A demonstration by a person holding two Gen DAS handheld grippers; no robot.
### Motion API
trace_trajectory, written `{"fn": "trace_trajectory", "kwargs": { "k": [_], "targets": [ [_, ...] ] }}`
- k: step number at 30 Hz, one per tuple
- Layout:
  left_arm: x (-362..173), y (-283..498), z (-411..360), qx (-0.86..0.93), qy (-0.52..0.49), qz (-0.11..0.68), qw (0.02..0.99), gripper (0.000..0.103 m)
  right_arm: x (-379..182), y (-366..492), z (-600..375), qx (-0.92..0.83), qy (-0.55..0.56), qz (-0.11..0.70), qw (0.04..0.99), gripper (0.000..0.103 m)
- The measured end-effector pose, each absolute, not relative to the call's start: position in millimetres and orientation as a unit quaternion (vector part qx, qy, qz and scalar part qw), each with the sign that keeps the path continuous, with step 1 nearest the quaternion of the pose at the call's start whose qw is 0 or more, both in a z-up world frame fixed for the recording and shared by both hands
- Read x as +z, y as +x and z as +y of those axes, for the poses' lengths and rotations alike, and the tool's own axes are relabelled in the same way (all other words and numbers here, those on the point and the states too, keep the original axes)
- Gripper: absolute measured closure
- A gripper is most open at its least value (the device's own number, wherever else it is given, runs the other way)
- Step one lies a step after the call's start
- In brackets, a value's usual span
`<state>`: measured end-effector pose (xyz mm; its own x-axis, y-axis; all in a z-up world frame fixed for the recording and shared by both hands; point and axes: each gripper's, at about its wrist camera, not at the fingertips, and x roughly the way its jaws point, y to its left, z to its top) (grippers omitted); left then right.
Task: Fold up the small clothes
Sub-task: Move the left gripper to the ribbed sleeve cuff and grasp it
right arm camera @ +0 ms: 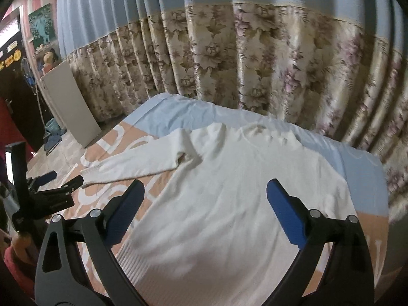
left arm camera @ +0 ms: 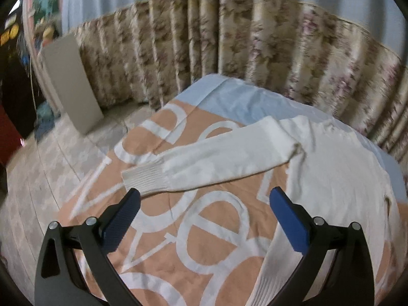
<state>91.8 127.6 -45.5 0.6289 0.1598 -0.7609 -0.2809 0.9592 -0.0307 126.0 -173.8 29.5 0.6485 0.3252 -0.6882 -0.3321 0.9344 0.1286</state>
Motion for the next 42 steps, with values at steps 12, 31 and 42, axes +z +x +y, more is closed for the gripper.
{"fn": "trace_trajectory", "kwargs": {
  "k": [12,31,42],
  "targets": [
    [-109.1,133.3,176.2,0.171,-0.212,0.45,0.85,0.002,-38.7,194.9,-156.0,0.206,0.007,0.42,0.884,0.007],
    [-154.5,137.2,212.5,0.199,-0.362,0.441,0.797,0.021,-87.0,245.4,-145.7,0.204,-0.038,0.43,0.879,0.017],
    [-159.3,159.3,230.0,0.235,-0.341,0.438,0.798,0.05,-99.6,249.9,-156.9,0.195,-0.024,0.445,0.874,0.017]
  ]
}}
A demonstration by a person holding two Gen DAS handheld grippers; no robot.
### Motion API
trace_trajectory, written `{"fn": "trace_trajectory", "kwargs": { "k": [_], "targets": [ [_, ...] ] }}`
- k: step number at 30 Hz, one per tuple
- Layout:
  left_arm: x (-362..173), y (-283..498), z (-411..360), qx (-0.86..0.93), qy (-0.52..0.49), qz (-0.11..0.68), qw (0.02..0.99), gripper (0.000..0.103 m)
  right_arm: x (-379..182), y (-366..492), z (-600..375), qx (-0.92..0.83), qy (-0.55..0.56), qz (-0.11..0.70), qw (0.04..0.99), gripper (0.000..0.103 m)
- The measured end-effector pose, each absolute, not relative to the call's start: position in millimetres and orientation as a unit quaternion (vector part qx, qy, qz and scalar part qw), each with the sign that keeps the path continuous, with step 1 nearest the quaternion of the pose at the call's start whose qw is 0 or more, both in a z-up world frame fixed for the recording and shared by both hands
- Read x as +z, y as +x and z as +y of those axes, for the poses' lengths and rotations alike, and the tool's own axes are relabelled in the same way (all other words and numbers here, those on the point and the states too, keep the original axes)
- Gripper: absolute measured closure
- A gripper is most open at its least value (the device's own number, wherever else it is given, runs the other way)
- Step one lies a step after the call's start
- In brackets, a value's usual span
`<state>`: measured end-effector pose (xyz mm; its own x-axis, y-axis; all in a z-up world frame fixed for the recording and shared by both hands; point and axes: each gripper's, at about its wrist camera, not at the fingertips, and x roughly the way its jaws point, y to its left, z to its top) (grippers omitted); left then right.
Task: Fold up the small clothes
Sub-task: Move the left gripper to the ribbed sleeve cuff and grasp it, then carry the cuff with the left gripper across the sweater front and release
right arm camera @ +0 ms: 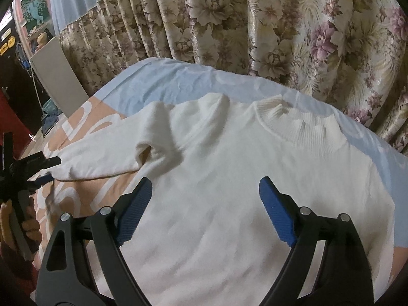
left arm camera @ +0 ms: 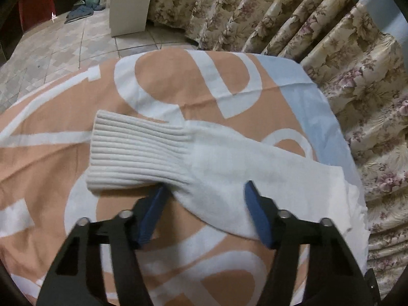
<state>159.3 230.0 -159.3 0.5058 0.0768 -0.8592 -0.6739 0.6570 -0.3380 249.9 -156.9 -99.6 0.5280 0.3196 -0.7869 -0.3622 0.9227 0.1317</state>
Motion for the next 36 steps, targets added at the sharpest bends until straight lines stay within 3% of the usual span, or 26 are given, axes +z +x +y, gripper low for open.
{"fn": "trace_trajectory", "kwargs": {
  "k": [1,3,6,20,36],
  "targets": [
    [-159.5,160.7,230.3,0.234,-0.34,0.44,0.798,0.055,-100.3,249.6,-157.8,0.195,-0.023,0.445,0.874,0.017],
    [-159.5,163.2,228.2,0.229,-0.329,0.446,0.8,0.081,-100.6,248.7,-160.1,0.195,-0.02,0.445,0.874,0.017],
    [-158.4,166.9,222.5,0.227,-0.309,0.456,0.803,0.09,-99.6,247.3,-165.9,0.191,-0.015,0.443,0.876,0.017],
    [-105.8,216.0,149.2,0.135,-0.152,0.431,0.879,0.093,-102.9,245.5,-210.9,0.156,0.039,0.44,0.884,0.017],
    [-99.3,303.4,-37.2,-0.095,0.0,0.453,0.886,0.093,-121.5,240.9,-300.2,0.061,0.111,0.437,0.89,0.017]
  ]
}}
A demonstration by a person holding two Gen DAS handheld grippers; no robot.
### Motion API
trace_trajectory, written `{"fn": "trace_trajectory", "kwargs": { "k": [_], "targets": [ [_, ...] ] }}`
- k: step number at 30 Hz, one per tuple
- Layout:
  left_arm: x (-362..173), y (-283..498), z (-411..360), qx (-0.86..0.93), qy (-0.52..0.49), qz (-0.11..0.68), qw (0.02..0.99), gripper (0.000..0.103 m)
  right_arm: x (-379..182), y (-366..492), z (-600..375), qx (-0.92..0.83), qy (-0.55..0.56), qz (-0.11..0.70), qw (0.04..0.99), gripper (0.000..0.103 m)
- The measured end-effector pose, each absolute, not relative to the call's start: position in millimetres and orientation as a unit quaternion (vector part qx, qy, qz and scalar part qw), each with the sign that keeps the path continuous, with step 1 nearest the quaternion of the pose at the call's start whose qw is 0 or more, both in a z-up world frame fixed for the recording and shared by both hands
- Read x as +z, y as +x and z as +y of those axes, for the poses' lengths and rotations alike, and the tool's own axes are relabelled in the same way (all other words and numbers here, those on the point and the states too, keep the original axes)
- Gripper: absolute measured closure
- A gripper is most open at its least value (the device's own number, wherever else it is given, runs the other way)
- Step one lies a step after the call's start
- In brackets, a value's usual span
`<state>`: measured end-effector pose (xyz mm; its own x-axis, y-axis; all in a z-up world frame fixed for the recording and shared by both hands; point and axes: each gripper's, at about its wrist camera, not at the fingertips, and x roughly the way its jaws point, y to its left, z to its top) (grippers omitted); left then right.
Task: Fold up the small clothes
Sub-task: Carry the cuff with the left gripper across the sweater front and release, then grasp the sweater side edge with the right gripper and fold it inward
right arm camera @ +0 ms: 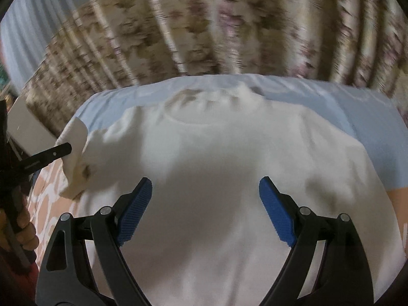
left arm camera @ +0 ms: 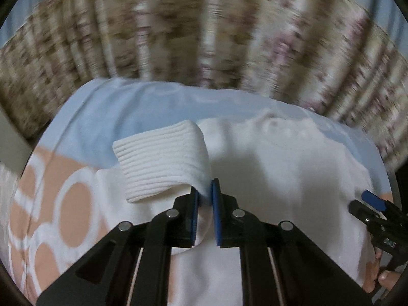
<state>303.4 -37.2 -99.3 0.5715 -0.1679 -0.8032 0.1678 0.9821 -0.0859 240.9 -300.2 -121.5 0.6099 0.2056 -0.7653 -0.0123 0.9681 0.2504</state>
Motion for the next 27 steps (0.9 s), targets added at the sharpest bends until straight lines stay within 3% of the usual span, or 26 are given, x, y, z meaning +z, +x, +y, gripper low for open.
{"fn": "trace_trajectory", "kwargs": {
  "k": [13,15,17,18,19,27],
  "targets": [
    [-167.8,311.9,-158.4,-0.167,0.07,0.501,0.846,0.093,-155.7,237.9,-367.1,-0.032,0.126,0.466,0.875,0.022],
    [-169.1,308.9,-156.7,-0.169,0.081,0.495,0.848,0.086,-156.9,236.9,-367.8,-0.031,0.123,0.468,0.875,0.023],
    [-167.1,305.2,-150.1,-0.162,0.075,0.501,0.847,0.058,-155.7,236.2,-365.0,-0.028,0.117,0.469,0.875,0.023],
    [-164.5,300.7,-143.0,-0.156,0.068,0.501,0.849,0.035,-154.9,237.2,-362.7,-0.028,0.115,0.469,0.875,0.023],
    [-161.3,295.5,-136.0,-0.151,0.065,0.497,0.852,0.031,-154.2,239.0,-361.0,-0.028,0.115,0.47,0.875,0.022],
    [-128.6,264.0,-73.5,-0.101,0.058,0.467,0.877,0.031,-139.1,244.4,-338.5,0.003,0.132,0.455,0.881,0.022]
  ]
}}
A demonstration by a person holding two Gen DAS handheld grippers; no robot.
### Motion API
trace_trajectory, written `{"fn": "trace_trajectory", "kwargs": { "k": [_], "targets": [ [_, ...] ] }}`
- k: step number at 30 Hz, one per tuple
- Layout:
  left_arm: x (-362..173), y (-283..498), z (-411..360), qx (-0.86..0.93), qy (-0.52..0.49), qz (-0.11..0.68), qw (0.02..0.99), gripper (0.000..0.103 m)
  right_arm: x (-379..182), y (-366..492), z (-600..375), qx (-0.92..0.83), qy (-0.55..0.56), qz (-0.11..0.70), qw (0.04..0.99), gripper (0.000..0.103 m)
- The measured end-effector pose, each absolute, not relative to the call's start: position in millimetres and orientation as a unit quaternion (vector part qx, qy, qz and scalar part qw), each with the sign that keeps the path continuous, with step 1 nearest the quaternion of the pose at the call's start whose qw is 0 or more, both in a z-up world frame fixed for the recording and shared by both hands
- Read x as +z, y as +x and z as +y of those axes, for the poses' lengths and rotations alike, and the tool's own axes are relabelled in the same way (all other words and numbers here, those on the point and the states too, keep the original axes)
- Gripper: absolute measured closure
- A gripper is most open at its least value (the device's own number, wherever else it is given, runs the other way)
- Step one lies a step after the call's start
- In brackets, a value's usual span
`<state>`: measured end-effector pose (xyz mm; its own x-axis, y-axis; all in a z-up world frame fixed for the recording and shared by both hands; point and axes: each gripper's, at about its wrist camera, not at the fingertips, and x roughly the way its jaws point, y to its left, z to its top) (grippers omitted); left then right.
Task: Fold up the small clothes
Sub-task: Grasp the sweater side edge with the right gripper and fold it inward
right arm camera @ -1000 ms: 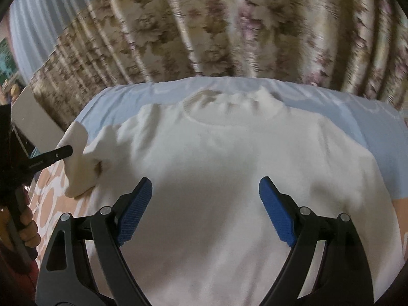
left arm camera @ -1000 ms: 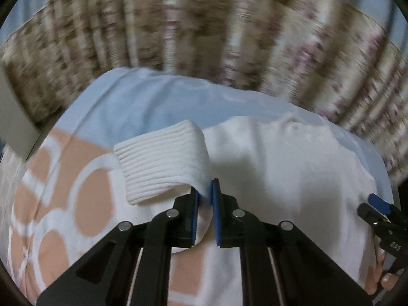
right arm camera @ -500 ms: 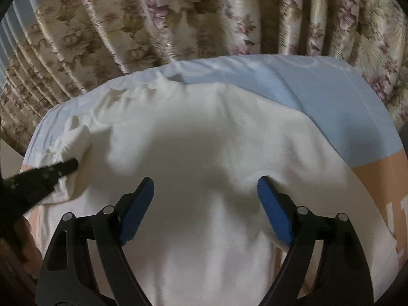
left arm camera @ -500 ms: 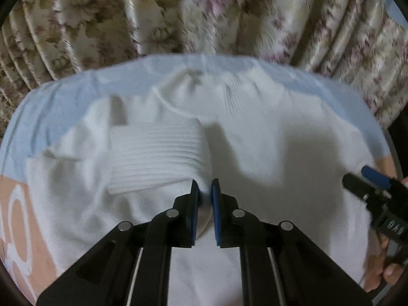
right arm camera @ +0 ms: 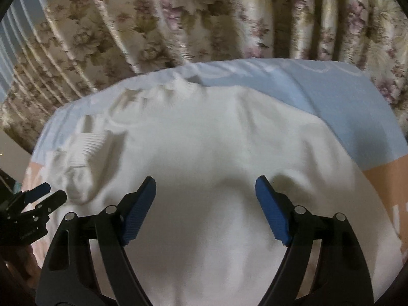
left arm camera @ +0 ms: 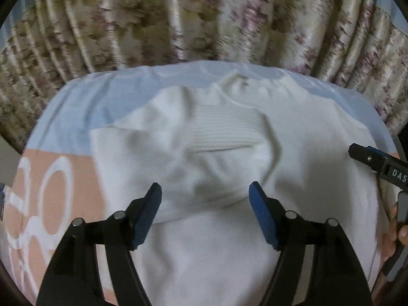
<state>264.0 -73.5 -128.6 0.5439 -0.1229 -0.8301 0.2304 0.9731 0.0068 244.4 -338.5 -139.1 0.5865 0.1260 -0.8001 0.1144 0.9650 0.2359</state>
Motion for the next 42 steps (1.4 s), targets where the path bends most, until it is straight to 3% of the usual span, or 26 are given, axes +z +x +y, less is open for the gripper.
{"fn": "trace_trajectory", "kwargs": {
  "k": [10,12,15,17,21,22,26,35,39,42],
  "targets": [
    [-139.1,279.7,-37.6,-0.047,0.074,0.477,0.874,0.031,-121.9,284.1,-222.8,0.126,0.045,0.446,0.885,0.022],
    [-141.5,282.7,-29.0,-0.044,0.061,0.485,0.871,0.031,-125.4,298.8,-198.6,0.142,0.014,0.45,0.881,0.026],
    [-141.0,283.6,-16.9,-0.037,0.051,0.487,0.871,0.031,-135.2,319.4,-174.0,0.154,-0.019,0.463,0.873,0.039],
    [-139.6,282.5,-11.2,-0.03,0.05,0.486,0.872,0.031,-148.1,329.3,-163.1,0.155,-0.037,0.482,0.861,0.053],
    [-136.3,282.3,-1.4,-0.02,0.048,0.486,0.872,0.031,-164.8,328.8,-155.0,0.148,-0.07,0.487,0.858,0.064],
    [-135.7,283.3,0.2,-0.017,0.046,0.487,0.872,0.031,-165.4,328.3,-156.4,0.146,-0.072,0.485,0.86,0.076],
    [-132.7,286.9,1.5,-0.016,0.038,0.488,0.872,0.031,-160.9,329.2,-187.8,0.131,-0.006,0.477,0.869,0.091],
    [-123.2,292.2,-14.1,-0.022,0.044,0.475,0.879,0.03,-142.6,291.0,-315.5,0.056,0.179,0.412,0.891,0.092],
    [-128.7,300.2,-30.9,-0.032,0.051,0.478,0.876,0.031,-163.8,279.8,-368.5,0.05,0.245,0.433,0.866,0.091],
    [-136.7,307.0,-43.6,-0.038,0.061,0.482,0.873,0.031,-169.3,264.8,-372.4,0.048,0.236,0.449,0.86,0.087]
  ]
}}
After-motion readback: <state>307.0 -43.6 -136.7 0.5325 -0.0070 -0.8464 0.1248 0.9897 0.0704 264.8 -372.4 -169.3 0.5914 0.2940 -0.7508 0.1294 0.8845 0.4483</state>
